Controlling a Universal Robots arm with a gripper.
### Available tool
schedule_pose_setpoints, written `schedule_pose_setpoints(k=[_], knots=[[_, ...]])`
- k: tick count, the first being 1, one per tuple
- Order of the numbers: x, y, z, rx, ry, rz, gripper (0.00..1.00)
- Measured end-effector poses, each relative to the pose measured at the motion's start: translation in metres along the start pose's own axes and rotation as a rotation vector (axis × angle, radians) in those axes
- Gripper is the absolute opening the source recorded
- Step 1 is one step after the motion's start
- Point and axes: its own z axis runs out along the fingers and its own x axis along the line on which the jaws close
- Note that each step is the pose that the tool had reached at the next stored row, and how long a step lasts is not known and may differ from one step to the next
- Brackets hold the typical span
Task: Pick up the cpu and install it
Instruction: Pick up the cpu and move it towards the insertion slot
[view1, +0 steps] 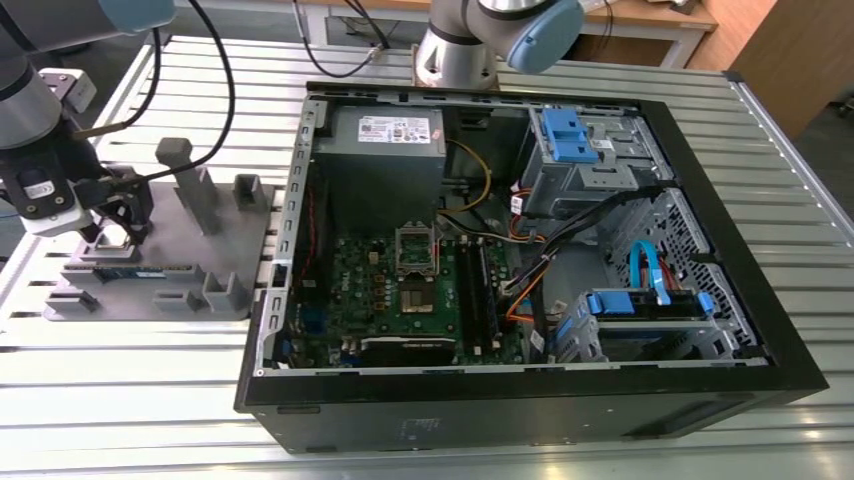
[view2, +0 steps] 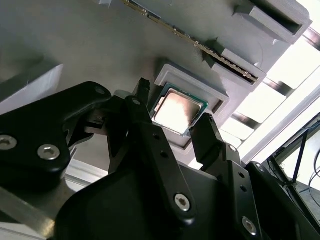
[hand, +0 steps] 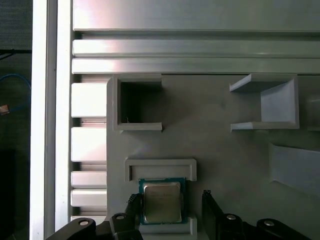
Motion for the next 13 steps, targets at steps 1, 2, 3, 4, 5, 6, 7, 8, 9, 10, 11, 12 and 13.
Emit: schedule_pose_setpoints(k=[1, 2, 3, 4, 5, 6, 7, 8, 9, 10, 11, 12, 13], knots=[[0.0002, 0.0002, 0.0002, 0.0000, 0.0000, 0.000, 0.60], [0.0005, 0.0004, 0.0004, 0.0001, 0.0001, 0.000, 0.60], [0.0007, 0.0005, 0.0006, 0.0001, 0.0000, 0.000, 0.60], [0.0010, 0.0006, 0.0007, 0.0000, -0.0001, 0.000, 0.60], [0.0012, 0.0007, 0.0009, 0.0000, -0.0001, 0.000, 0.60], [0.0014, 0.0008, 0.0012, 0.0000, -0.0003, 0.000, 0.60], [0.0016, 0.0009, 0.0014, 0.0000, -0.0003, 0.000, 0.60], [0.0019, 0.0010, 0.0018, -0.0001, -0.0004, 0.000, 0.60], [0.0021, 0.0011, 0.0021, 0.0000, -0.0004, 0.000, 0.60], [0.0023, 0.0012, 0.0025, 0.0001, -0.0004, 0.000, 0.60], [0.0026, 0.0013, 0.0029, 0.0001, -0.0004, 0.000, 0.60], [0.0028, 0.0013, 0.0034, 0.0001, -0.0004, 0.000, 0.60], [0.0029, 0.0013, 0.0035, 0.0001, -0.0004, 0.000, 0.60]])
